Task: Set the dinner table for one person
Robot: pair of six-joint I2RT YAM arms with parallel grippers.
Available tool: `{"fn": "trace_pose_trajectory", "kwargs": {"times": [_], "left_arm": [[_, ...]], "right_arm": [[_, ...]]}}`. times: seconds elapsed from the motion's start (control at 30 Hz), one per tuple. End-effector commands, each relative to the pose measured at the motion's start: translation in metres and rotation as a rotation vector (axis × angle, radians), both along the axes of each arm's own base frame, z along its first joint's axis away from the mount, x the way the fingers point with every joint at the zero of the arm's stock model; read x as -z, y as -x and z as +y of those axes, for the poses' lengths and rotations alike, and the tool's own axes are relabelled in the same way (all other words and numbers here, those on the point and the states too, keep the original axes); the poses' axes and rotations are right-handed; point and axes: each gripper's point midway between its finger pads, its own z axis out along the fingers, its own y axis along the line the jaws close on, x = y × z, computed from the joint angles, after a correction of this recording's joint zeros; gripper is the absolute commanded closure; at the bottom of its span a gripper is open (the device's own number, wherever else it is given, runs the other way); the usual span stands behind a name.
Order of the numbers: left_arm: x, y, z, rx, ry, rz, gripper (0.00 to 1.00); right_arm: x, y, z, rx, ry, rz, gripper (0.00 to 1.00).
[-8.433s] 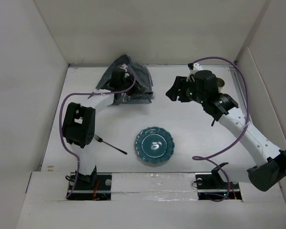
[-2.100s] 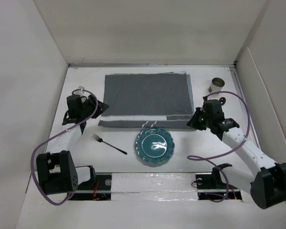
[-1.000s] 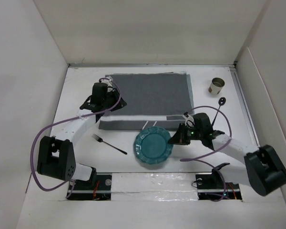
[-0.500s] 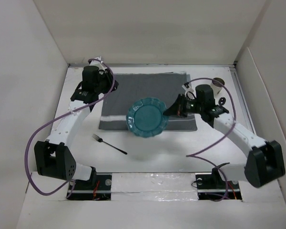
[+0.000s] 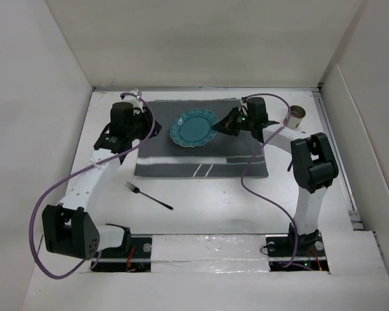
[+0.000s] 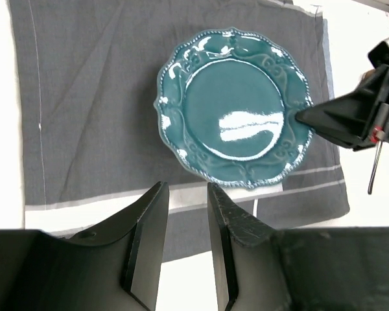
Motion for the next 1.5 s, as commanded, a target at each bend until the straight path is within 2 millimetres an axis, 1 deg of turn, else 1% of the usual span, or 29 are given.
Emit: {"fn": "trace_pose_trajectory", "kwargs": {"times": [0.0,0.03,0.07,0.13,0.17,0.2,0.27,0.3,0.4,0.47,0.53,0.6,0.67,0.73,0.77,0.8,0.83,0.87,0.9,1.0,1.03,1.07,1.13,1.17,1.2,1.23,1.27,1.37,1.47], "left_arm": [[-0.009,0.007,-0.001,0.015,0.011,-0.04,0.72],[-0.007,0.007,0.0,0.014,0.007,-0.037,0.72],[-0.006,0.008,-0.001,0.015,0.007,-0.034,0.72],[-0.001,0.009,-0.002,0.02,0.009,-0.024,0.72],[0.0,0.009,-0.002,0.022,0.011,-0.022,0.72],[0.001,0.009,-0.003,0.026,0.016,-0.018,0.72],[0.002,0.009,-0.004,0.028,0.022,-0.015,0.72],[0.001,0.009,-0.005,0.031,0.024,-0.018,0.72],[0.001,0.01,-0.008,0.043,0.042,-0.016,0.72],[0.0,0.011,-0.011,0.052,0.059,-0.013,0.72],[-0.002,0.013,-0.014,0.063,0.077,-0.013,0.72],[-0.01,0.014,-0.015,0.068,0.085,-0.029,0.73],[-0.013,0.014,-0.016,0.071,0.088,-0.035,0.73],[-0.021,0.015,-0.017,0.085,0.092,-0.051,0.74],[-0.021,0.015,-0.018,0.089,0.093,-0.049,0.75],[-0.022,0.016,-0.02,0.103,0.098,-0.051,0.87],[-0.024,0.017,-0.021,0.111,0.099,-0.055,0.99],[-0.022,0.018,-0.022,0.12,0.093,-0.047,1.0],[-0.024,0.019,-0.026,0.134,0.083,-0.053,1.0],[-0.022,0.024,-0.031,0.152,0.04,-0.049,1.0],[-0.022,0.028,-0.029,0.154,0.029,-0.049,1.0],[-0.022,0.028,-0.029,0.154,0.029,-0.049,1.0],[-0.02,0.032,-0.028,0.16,0.02,-0.047,0.99],[-0.018,0.036,-0.027,0.17,0.012,-0.05,0.94],[-0.016,0.038,-0.027,0.177,0.007,-0.048,0.84],[-0.014,0.041,-0.027,0.182,0.004,-0.044,0.79],[-0.009,0.044,-0.026,0.188,-0.001,-0.037,0.73],[0.0,0.053,-0.025,0.195,-0.003,-0.013,0.66],[0.006,0.058,-0.024,0.198,-0.001,-0.001,0.65]], "right_arm": [[-0.073,-0.014,0.019,-0.038,-0.131,-0.194,1.0],[-0.064,-0.014,0.017,-0.025,-0.113,-0.179,1.0],[-0.044,-0.012,0.012,0.002,-0.085,-0.136,1.0],[-0.026,-0.008,0.009,0.012,-0.064,-0.097,1.0],[-0.006,-0.003,0.009,0.004,-0.047,-0.038,0.97],[0.004,0.002,0.013,-0.024,-0.023,-0.029,0.81],[0.027,0.01,0.012,-0.037,0.043,0.042,0.64],[0.031,0.011,0.009,-0.044,0.076,0.035,0.54],[0.023,0.015,0.004,-0.026,0.089,0.01,0.41],[0.019,0.012,-0.009,-0.002,0.107,0.019,0.38],[0.0,0.008,-0.015,-0.007,0.169,-0.036,0.34],[0.005,0.01,-0.039,0.021,0.313,-0.027,0.33],[-0.007,0.004,-0.069,0.093,0.413,-0.034,0.33],[-0.018,0.0,-0.093,0.131,0.475,-0.061,0.4],[-0.025,-0.008,-0.107,0.165,0.501,-0.089,0.49],[-0.031,-0.018,-0.131,0.23,0.516,-0.093,0.86],[-0.036,-0.022,-0.147,0.273,0.532,-0.087,1.0],[-0.045,-0.03,-0.167,0.338,0.553,-0.098,1.0],[-0.059,-0.042,-0.199,0.424,0.557,-0.108,1.0],[-0.077,-0.056,-0.267,0.647,0.63,-0.08,1.0],[-0.076,-0.056,-0.321,0.791,0.681,-0.03,1.0],[-0.081,-0.058,-0.322,0.797,0.678,-0.04,1.0],[-0.077,-0.055,-0.362,0.895,0.714,0.007,0.99],[-0.064,-0.057,-0.373,0.912,0.724,0.045,0.8],[-0.065,-0.056,-0.383,0.933,0.735,0.073,0.71],[-0.06,-0.055,-0.394,0.963,0.762,0.103,0.63],[-0.046,-0.056,-0.404,0.97,0.777,0.145,0.54],[-0.041,-0.06,-0.416,0.977,0.819,0.185,0.5],[-0.031,-0.069,-0.423,0.953,0.844,0.203,0.5]]}}
